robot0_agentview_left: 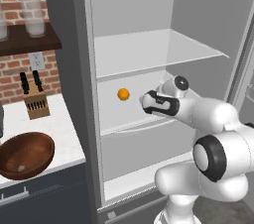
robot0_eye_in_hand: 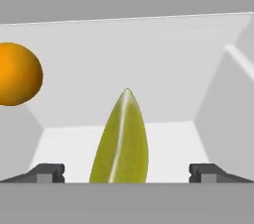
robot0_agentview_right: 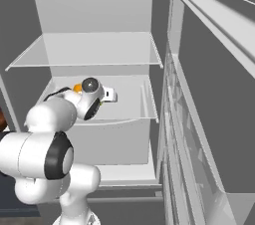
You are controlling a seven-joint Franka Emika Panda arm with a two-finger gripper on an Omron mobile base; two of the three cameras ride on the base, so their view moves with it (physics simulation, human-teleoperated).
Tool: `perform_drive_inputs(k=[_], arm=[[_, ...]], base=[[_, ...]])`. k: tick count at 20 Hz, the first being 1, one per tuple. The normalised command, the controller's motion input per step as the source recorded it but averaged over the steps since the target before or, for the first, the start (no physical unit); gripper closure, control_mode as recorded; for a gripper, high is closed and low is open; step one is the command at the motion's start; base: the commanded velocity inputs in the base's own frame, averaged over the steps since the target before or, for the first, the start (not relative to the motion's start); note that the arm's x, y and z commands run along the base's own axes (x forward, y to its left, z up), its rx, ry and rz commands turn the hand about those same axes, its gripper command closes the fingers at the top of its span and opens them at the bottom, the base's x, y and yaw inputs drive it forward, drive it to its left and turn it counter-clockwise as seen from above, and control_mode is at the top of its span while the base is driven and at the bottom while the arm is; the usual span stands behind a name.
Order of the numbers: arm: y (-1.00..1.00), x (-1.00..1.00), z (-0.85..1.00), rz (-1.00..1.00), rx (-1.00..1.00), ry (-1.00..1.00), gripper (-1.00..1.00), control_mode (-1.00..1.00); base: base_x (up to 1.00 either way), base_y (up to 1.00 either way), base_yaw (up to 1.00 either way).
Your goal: Grab a lemon wedge from the fridge and one ice cube from the ice bowl, and put them in the glass of lemonade.
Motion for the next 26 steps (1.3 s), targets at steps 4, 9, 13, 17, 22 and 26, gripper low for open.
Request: perform_drive_inputs(k=[4, 9, 13, 17, 22, 26], arm=[[0.00, 0.26, 0.04, -0.06, 0.00, 0.00, -1.00, -1.00], [0.00, 0.24, -0.05, -0.05, 0.00, 0.00, -1.00, -1.00], [0.00, -0.11, -0.16, -0.05, 0.00, 0.00, -1.00, -1.00], [0.00, -0.13, -0.05, -0.05, 0.00, 0.00, -1.00, -1.00], [0.00, 0.00, -0.17, -0.05, 0.00, 0.00, -1.00, -1.00], [0.00, 0.06, -0.13, -0.04, 0.00, 0.00, -1.00, -1.00]], base=[[0.00, 0.00, 0.00], [0.00, 0.00, 0.00], [0.00, 0.00, 0.00], [0.00, 0.00, 0.00], [0.00, 0.00, 0.00], [0.00, 0.00, 0.00]])
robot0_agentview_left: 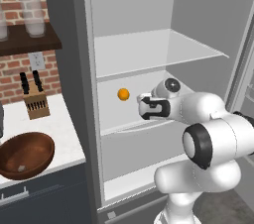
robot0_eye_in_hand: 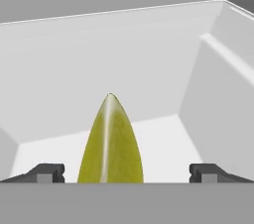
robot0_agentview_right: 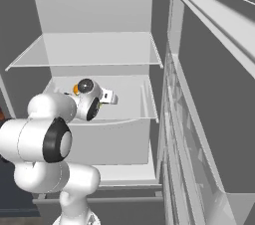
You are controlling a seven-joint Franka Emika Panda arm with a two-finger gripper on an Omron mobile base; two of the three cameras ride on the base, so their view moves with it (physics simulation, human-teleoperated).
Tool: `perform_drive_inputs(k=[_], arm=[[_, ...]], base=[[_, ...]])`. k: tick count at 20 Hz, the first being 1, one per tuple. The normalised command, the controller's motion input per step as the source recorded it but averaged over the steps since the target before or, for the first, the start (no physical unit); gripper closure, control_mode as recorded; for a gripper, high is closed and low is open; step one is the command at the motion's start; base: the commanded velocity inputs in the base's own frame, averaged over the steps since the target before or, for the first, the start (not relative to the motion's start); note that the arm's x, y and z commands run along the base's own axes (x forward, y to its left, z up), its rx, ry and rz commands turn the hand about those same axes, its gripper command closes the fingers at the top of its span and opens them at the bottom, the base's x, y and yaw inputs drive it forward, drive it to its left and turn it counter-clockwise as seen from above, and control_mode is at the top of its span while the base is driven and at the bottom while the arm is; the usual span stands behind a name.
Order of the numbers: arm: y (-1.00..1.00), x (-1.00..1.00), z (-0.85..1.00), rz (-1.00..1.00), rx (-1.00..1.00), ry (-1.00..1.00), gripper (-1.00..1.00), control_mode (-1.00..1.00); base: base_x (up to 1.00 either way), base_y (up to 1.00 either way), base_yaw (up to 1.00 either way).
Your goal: Grab a lemon wedge from the fridge and one ice cube from the ice bowl, and put them in the glass of lemonade.
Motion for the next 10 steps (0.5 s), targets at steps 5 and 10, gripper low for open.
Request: perform_drive_inputs(k=[5, 10], arm=[[0.00, 0.01, -0.19, -0.02, 0.00, 0.00, -1.00, -1.00], [0.00, -0.03, -0.13, -0.01, 0.00, 0.00, -1.00, -1.00]], base=[[0.00, 0.00, 0.00], [0.00, 0.00, 0.00]])
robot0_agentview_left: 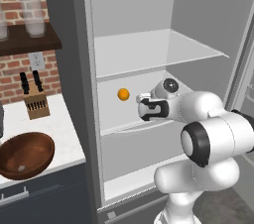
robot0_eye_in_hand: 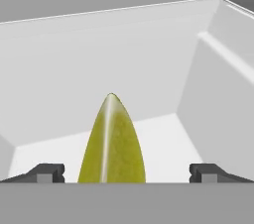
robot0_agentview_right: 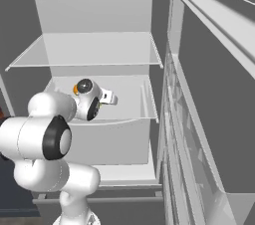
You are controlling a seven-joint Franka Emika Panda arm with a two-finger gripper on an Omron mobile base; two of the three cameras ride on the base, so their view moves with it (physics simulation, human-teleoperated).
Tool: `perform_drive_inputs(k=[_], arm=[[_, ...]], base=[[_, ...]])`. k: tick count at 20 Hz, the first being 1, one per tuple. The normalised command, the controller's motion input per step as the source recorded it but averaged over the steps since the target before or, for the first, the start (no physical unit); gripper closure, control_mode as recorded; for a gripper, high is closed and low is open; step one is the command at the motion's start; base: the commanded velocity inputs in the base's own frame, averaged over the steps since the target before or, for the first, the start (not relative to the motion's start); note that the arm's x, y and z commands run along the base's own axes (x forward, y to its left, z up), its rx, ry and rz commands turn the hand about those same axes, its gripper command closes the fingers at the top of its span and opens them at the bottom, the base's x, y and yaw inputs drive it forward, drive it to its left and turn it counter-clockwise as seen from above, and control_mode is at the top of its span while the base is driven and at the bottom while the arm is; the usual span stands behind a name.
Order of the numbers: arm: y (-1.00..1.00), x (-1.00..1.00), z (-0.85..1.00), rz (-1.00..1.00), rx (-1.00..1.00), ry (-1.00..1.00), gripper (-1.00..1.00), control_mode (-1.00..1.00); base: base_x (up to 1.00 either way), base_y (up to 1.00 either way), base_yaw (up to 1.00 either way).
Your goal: Grab a lemon wedge from the fridge and one ice cube from the ice bowl, and put them in the glass of lemonade.
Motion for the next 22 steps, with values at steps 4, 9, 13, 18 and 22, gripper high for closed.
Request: perform_drive_inputs(k=[4, 9, 13, 18, 22], arm=[[0.00, -0.06, -0.09, -0.01, 0.00, 0.00, -1.00, -1.00], [0.00, -0.05, -0.13, 0.00, 0.00, 0.00, 1.00, -1.00], [0.00, -0.05, -0.11, 0.00, 0.00, 0.00, 1.00, -1.00], [0.00, 0.00, 0.00, 0.00, 0.00, 0.00, 1.00, -1.00], [0.00, 0.00, 0.00, 0.00, 0.00, 0.00, 1.00, -1.00]], base=[[0.00, 0.00, 0.00], [0.00, 0.00, 0.00], [0.00, 0.00, 0.00], [0.00, 0.00, 0.00], [0.00, 0.00, 0.00]])
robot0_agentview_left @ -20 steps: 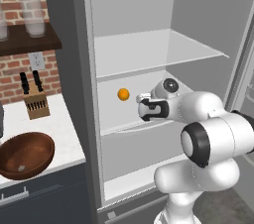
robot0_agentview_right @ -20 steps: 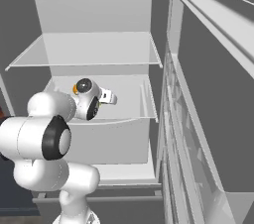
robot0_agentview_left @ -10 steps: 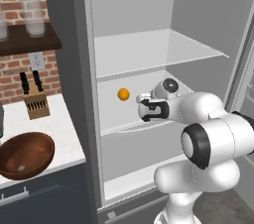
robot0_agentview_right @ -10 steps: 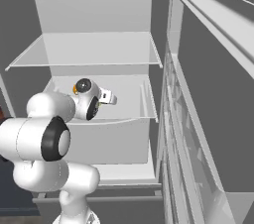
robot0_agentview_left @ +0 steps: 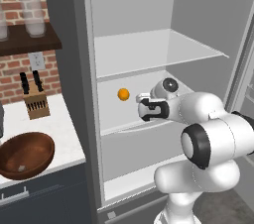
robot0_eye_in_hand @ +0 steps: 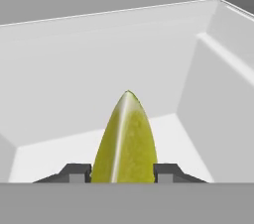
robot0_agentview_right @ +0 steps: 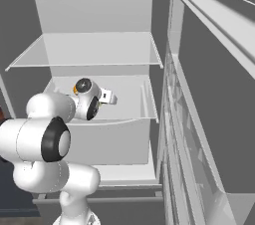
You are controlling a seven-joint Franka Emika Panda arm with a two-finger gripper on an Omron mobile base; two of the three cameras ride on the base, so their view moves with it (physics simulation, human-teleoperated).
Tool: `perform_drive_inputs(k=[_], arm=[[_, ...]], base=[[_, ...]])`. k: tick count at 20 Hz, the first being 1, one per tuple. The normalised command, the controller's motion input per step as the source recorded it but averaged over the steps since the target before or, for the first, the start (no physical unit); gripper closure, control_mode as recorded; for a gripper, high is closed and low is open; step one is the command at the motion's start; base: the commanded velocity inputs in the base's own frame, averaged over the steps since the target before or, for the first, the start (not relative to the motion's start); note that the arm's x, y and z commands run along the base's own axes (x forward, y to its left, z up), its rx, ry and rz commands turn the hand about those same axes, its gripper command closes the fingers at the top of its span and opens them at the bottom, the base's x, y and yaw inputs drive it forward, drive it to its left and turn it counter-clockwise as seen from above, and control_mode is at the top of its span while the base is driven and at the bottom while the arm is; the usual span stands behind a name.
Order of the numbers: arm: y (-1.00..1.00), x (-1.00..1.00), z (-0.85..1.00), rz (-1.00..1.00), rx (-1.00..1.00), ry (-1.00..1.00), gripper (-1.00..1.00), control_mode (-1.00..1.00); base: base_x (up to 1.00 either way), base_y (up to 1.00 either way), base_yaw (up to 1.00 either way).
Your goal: Grab a lemon wedge from the fridge and one ice cube from the ice bowl, and put them in the glass of lemonade.
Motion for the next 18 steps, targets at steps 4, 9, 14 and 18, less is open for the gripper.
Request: perform_drive_inputs(k=[4, 9, 14, 18], arm=[[0.00, -0.27, 0.00, 0.00, 0.00, 0.00, 1.00, -1.00], [-0.04, -0.92, 0.16, 0.00, 0.03, -0.05, 1.00, -1.00], [-0.15, -1.00, 0.45, 0.00, 0.02, -0.05, 1.00, -1.00], [-0.09, -0.63, 0.98, 0.00, 0.00, 0.04, 1.00, -1.00]], base=[[0.00, 0.00, 0.00], [0.00, 0.00, 0.00], [0.00, 0.00, 0.00], [0.00, 0.00, 0.00]])
